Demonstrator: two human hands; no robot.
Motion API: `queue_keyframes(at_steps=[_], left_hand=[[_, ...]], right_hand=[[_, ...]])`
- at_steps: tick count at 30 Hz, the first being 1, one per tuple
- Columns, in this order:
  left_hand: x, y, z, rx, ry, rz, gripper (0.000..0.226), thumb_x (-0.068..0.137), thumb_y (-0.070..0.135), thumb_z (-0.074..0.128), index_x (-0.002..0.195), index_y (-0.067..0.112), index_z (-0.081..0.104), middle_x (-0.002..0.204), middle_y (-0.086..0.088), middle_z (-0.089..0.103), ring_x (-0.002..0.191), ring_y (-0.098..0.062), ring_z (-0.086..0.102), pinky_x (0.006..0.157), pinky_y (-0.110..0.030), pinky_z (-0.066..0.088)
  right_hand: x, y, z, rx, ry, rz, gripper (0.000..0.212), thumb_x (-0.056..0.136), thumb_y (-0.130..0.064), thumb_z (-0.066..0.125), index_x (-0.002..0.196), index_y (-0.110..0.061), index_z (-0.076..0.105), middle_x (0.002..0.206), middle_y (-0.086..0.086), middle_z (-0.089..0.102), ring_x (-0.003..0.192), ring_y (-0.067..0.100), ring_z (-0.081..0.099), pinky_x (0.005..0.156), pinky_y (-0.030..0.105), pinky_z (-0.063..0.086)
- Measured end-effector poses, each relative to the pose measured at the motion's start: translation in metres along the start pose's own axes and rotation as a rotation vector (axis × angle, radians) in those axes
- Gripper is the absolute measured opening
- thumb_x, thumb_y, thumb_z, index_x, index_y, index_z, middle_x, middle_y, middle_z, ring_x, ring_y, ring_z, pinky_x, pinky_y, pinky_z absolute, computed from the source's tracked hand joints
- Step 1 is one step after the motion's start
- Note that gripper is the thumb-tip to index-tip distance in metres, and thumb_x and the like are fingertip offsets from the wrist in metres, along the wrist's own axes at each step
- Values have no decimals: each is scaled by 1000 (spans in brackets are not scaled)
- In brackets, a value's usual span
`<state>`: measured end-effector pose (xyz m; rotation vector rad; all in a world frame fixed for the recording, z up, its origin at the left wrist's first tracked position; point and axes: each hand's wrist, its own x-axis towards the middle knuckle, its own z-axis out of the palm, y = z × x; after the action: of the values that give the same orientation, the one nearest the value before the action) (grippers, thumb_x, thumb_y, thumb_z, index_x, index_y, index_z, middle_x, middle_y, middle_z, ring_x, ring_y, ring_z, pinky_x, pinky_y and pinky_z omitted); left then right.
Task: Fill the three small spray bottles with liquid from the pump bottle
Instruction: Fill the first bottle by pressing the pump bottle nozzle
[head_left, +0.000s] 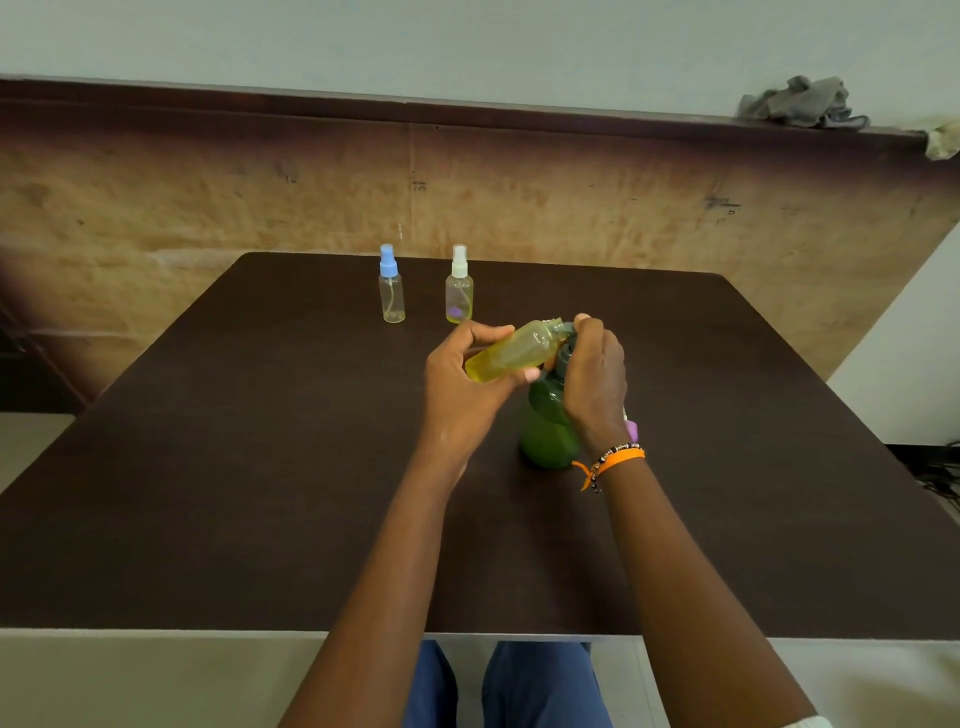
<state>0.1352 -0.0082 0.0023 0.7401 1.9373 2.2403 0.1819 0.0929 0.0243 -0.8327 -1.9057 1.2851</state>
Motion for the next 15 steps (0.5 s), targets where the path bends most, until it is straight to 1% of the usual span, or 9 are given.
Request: queue_keyframes(at_steps=[2,5,6,7,8,10,11,13,15], left_hand=[[0,1,0,0,-1,6,38,65,1,81,93,21,65,104,1,70,97,-10,66,82,-25,54],[2,3,0,3,-4,14,37,66,1,81,91,23,64,104,4,69,97,-9,65,83,-25,54],[3,3,0,5,-7,13,37,66,1,81,91,23,64,104,4,69,97,-9,65,83,-25,54],[3,3,-1,4,-9,12,37,66,1,81,92,22,64,104,4,69,97,-9,65,82,-24,54],[3,3,-1,0,-11,11,37,66,0,81,93,20,65,105,3,69,96,-8,65,81,-23,54],[3,2,-1,-12,-15,4,38,65,-1,80,94,18,65,103,3,69,94,-5,65,77,-21,54],[3,2,-1,-18,-17,-1,38,65,-2,80,94,18,65,101,3,69,91,-3,65,75,-18,52],[3,1,0,-20,-19,-8,38,65,-3,80,93,19,65,98,5,68,88,0,64,73,-16,51],[3,-1,0,-18,-16,-8,39,65,-2,80,92,21,64,100,3,69,90,-3,65,77,-20,53]], right_hand=[[-2,2,0,6,-15,-10,48,100,-36,31,72,-6,55,67,-4,47,71,17,46,75,37,35],[-4,2,0,2,-29,-30,66,98,-52,25,84,3,60,68,-2,49,63,8,43,65,32,33],[-5,3,0,-1,-33,-33,70,97,-55,25,86,5,60,69,-1,51,63,8,44,64,31,34],[-4,4,0,6,-33,-27,70,96,-56,26,84,3,60,70,-1,52,64,8,45,66,31,35],[-4,4,0,26,-30,-10,63,97,-53,28,78,-2,59,71,-2,51,66,9,45,69,33,35],[-3,2,0,54,-14,23,46,99,-42,32,67,-16,51,71,-6,49,69,10,44,75,35,33],[-2,0,0,43,-8,21,43,100,-38,33,64,-17,46,70,-6,47,67,9,43,74,35,32],[-1,-1,0,20,12,-2,45,99,-30,34,58,-15,43,65,-5,46,63,10,41,71,35,32],[-3,-3,0,22,24,-8,43,98,-27,35,61,-10,47,63,-4,45,65,15,42,72,36,33]])
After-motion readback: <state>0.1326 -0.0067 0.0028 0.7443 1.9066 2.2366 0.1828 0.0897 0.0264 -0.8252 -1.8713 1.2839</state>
